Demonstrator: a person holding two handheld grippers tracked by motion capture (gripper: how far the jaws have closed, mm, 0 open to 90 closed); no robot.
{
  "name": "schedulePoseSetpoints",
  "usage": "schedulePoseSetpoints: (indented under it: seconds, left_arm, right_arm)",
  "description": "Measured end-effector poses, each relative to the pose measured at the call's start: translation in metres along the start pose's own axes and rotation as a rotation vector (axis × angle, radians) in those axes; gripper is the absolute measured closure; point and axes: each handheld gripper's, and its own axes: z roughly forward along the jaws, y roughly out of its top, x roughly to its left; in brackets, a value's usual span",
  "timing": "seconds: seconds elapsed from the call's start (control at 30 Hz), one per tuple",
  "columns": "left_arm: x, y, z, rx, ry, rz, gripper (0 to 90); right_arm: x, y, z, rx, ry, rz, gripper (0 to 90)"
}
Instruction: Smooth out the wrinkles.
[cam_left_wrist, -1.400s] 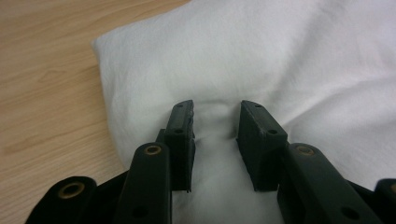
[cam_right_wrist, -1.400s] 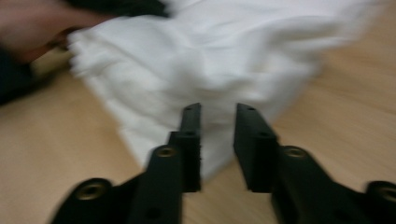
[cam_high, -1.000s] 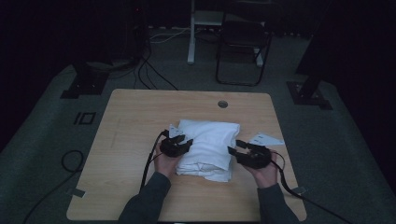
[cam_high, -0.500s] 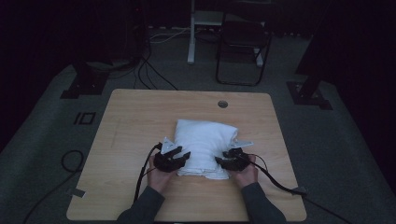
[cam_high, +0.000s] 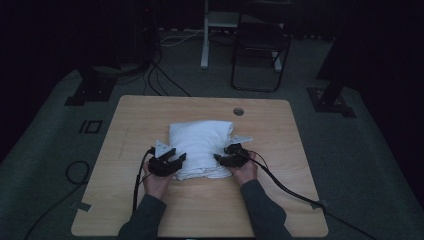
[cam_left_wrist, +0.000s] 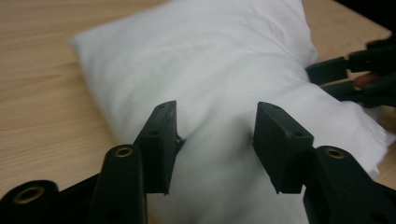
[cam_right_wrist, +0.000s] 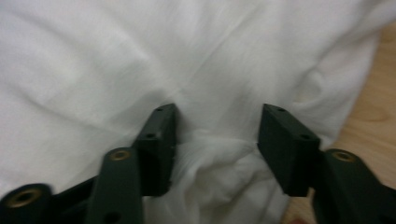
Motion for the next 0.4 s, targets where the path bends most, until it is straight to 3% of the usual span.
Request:
schedulePoseSetpoints:
  seconds: [0.13, 0.27, 0.4]
  left_arm:
    - [0.018, 0.005, -0.021, -0.054, 0.050, -0.025, 46.6]
    - [0.038, 0.007, -0.037, -0.074, 0.098, -0.050, 45.5]
    - [0.054, 0.008, -0.050, -0.103, 0.148, -0.073, 43.6]
  right_arm:
    - [-0.004, -0.011, -0.041, -0.145, -0.020, 0.070, 35.1]
    - [-0.012, -0.027, -0.078, -0.180, -0.071, 0.070, 33.5]
    - [-0.025, -0.041, -0.100, -0.198, -0.105, 0.093, 30.9]
